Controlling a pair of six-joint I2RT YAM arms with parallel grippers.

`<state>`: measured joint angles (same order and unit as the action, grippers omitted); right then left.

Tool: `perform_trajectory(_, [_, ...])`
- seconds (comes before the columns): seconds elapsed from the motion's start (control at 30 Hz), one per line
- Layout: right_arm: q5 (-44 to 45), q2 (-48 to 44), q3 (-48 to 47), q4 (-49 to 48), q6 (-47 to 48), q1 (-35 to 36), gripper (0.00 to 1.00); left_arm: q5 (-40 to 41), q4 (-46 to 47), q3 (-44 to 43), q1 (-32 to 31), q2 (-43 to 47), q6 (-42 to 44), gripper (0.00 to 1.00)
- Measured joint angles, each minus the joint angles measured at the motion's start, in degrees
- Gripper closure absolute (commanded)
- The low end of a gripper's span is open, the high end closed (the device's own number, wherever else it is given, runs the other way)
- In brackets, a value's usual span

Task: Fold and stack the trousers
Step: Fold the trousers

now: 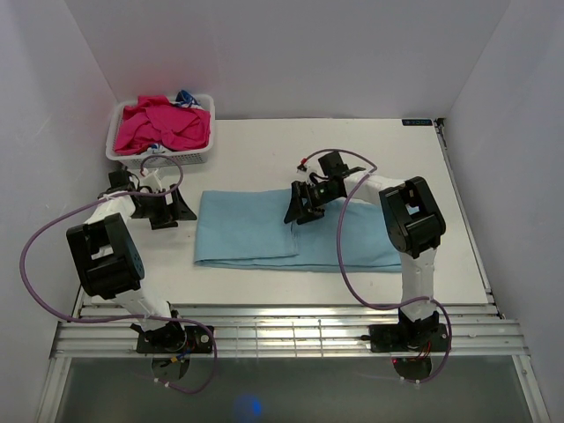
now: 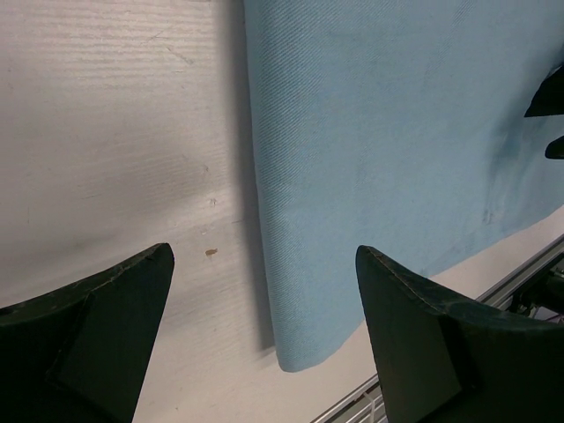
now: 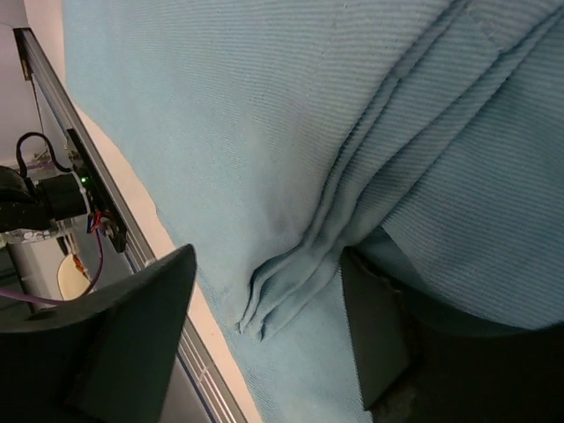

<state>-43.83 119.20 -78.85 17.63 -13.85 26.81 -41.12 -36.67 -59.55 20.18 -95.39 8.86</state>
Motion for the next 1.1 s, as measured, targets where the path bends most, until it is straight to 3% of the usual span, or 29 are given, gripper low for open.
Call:
perform_trajectory(0.07, [0.2,0.2,0.4,-0.7,-0.7,0.2,0.37,0.0,0.3,0.0,0.0,0.0,-0.4,0.06])
perform_trajectory(0.1, [0.2,0.3,0.7,-0.9,-1.0,0.3,0.47,0.0,0.5,0.1,0.0,0.0,-0.5,0.06])
perform_trajectory(0.17, [0.0,0.3,0.9,-1.0,-1.3,0.5,0.56,0.0,1.1,0.2,0.0,0.0,-0.9,0.07])
perform_trajectory(0.27, [-0.5,0.3,0.9,-1.2,-2.1,0.8,0.86,0.1,1.9,0.5,0.0,0.0,-1.4,0.09])
perform_trajectory(0.3, [-0.8,0.3,1.0,-1.2,-2.3,0.8,0.92,0.1,2.1,0.7,0.0,0.0,-1.5,0.09])
perform_trajectory(0.7, [-2.9,-7.3,10.1,-2.4,-5.7,1.1,0.92,0.7,3.3,0.8,0.0,-1.3,-2.3,0.09])
perform_trajectory(1.1, [-1.0,-7.0,8.2,1.5,-4.4,1.1,0.92,-2.7,0.5,2.8,0.0,-4.0,2.1,0.13])
